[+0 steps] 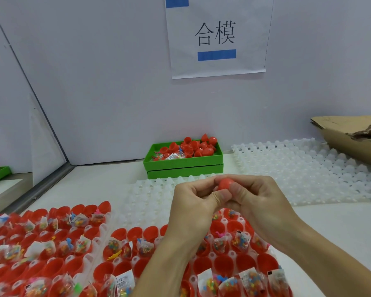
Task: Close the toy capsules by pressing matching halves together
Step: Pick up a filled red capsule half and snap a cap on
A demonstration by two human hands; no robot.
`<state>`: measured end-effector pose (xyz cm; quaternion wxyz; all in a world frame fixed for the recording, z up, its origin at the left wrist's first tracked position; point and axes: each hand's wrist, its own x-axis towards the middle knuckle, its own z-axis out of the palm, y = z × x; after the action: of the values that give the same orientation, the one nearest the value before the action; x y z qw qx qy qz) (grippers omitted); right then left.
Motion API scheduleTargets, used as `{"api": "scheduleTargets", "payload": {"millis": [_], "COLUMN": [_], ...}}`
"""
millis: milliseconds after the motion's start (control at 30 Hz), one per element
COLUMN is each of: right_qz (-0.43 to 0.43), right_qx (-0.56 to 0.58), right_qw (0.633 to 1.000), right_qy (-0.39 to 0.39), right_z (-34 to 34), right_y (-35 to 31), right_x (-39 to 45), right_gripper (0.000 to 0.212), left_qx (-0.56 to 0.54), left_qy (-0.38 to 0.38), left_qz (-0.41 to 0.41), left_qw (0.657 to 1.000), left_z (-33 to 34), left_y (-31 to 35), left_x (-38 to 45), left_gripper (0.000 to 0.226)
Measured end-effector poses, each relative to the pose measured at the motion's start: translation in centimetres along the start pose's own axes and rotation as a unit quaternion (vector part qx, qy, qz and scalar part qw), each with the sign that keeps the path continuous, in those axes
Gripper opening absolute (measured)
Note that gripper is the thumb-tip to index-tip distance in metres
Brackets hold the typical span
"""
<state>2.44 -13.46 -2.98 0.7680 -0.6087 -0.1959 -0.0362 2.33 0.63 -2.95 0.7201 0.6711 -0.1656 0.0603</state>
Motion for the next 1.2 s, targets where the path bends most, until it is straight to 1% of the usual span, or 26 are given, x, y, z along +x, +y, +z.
{"api": "scheduleTargets", "payload": {"millis": [133, 233, 300, 433, 467, 500, 567, 633, 700, 833, 967, 1067, 1133, 1200], "right_qz": [-0.013, -0.013, -0.009, -0.018, -0.026, -0.036, -0.061, -0.095, -0.120, -0.149, -0.145, -0.147, -0.155, -0.170], "right_qx": [-0.022, -0.003, 0.002, -0.046, -0.058, -0.077, -0.140, -0.227, -0.297, -0.341, -0.327, -0.311, -0.296, -0.290], "right_qw": [1.000, 1.000, 1.000, 0.998, 0.997, 0.996, 0.988, 0.969, 0.947, 0.928, 0.934, 0.939, 0.943, 0.942], "right_qy": [0.002, -0.007, -0.015, -0.034, -0.032, -0.023, 0.010, 0.030, 0.024, -0.001, -0.008, -0.013, -0.008, 0.005], "right_z": [-0.2, -0.3, -0.6, -1.2, -1.3, -1.3, -1.5, -1.6, -1.5, -1.4, -1.4, -1.6, -1.5, -1.5], "right_y": [0.2, 0.1, 0.0, -0.2, -0.4, -0.6, -1.0, -1.2, -1.1, -1.0, -1.0, -1.2, -1.1, -0.9], "right_x": [0.1, 0.1, 0.2, 0.2, 0.2, 0.2, 0.2, 0.2, 0.2, 0.0, 0.1, 0.1, 0.1, 0.1], "right_gripper": [0.027, 0.024, 0.024, 0.032, 0.035, 0.040, 0.051, 0.058, 0.063, 0.070, 0.076, 0.069, 0.060, 0.055], "left_qx": [0.018, 0.019, -0.006, -0.102, -0.126, -0.147, -0.165, -0.131, -0.094, -0.110, -0.168, -0.201, -0.198, -0.180], "left_qy": [0.010, 0.016, 0.005, -0.060, -0.074, -0.081, -0.067, -0.030, -0.022, -0.050, -0.042, -0.034, -0.033, -0.031], "left_qz": [0.004, -0.002, -0.009, -0.041, -0.048, -0.055, -0.076, -0.099, -0.117, -0.125, -0.139, -0.148, -0.153, -0.155], "left_qw": [1.000, 1.000, 1.000, 0.992, 0.988, 0.984, 0.981, 0.986, 0.988, 0.985, 0.975, 0.968, 0.968, 0.971], "left_z": [0.1, 0.2, 0.1, -0.5, -0.7, -0.7, -0.7, -0.7, -0.7, -0.7, -0.6, -0.6, -0.5, -0.3], "left_y": [0.1, 0.1, 0.1, 0.2, 0.3, 0.5, 0.7, 0.6, 0.3, 0.1, 0.3, 0.6, 0.7, 0.6], "left_x": [-0.1, -0.1, 0.0, 0.2, 0.2, 0.2, 0.3, 0.5, 0.6, 0.5, 0.5, 0.4, 0.3, 0.2], "left_gripper": [0.020, 0.021, 0.024, 0.045, 0.048, 0.047, 0.043, 0.034, 0.028, 0.031, 0.029, 0.033, 0.035, 0.036]}}
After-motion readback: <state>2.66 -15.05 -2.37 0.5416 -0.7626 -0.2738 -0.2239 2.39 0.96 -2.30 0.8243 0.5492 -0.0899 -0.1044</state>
